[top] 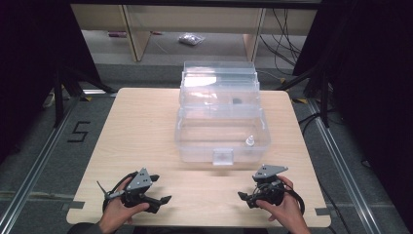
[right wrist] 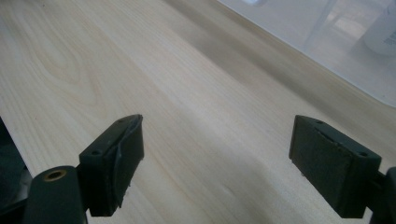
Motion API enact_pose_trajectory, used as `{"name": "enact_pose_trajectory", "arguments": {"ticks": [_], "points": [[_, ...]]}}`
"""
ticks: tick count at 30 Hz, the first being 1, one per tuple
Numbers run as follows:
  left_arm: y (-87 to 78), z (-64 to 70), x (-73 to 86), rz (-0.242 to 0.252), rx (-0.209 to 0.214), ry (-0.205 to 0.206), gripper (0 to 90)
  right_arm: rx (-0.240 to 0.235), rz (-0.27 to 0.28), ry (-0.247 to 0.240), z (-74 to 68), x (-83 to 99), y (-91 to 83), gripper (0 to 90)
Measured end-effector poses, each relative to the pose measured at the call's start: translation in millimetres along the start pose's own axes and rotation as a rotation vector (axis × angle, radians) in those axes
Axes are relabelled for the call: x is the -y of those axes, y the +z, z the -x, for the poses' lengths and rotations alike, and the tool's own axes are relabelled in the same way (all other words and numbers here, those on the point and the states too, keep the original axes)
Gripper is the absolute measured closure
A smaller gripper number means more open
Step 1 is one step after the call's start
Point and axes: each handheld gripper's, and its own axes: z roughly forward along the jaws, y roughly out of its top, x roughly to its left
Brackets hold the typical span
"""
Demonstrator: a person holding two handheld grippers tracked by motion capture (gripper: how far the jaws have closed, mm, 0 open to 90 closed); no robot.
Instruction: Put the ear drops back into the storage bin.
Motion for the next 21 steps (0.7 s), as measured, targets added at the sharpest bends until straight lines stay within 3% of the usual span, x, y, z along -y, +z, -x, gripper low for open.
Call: {"name": "enact_pose_trajectory", "arguments": {"ticks": [6, 9, 15, 16, 19, 21], "points": [[-0.1, 0.0, 0.0, 0.000, -0.001, 0.000, 14.8, -0.004, -0.020, -0.039, 0.5, 3.1, 1.4, 16.8], [-0.4, -0.6, -0.2, -0.008, 0.008, 0.002, 14.8, -0.001, -0.007, -0.034, -0.7, 5.2, 2.4, 16.6], [0.0, -0.3, 0.0, -0.001, 0.005, 0.003, 14.8, -0.008, -0.037, -0.020, -1.5, 6.4, 0.7, 16.5], [0.1, -0.2, 0.1, 0.001, 0.004, 0.003, 14.8, -0.006, -0.017, -0.022, -1.3, 6.9, 2.1, 16.5], [0.5, 0.3, 0.3, 0.007, 0.004, -0.001, 14.8, -0.003, -0.024, -0.039, -0.2, 6.8, 1.7, 16.5], [0.6, 0.4, 0.3, 0.008, 0.004, -0.002, 14.8, 0.000, -0.015, -0.018, -1.4, 7.2, 2.5, 16.5]]}}
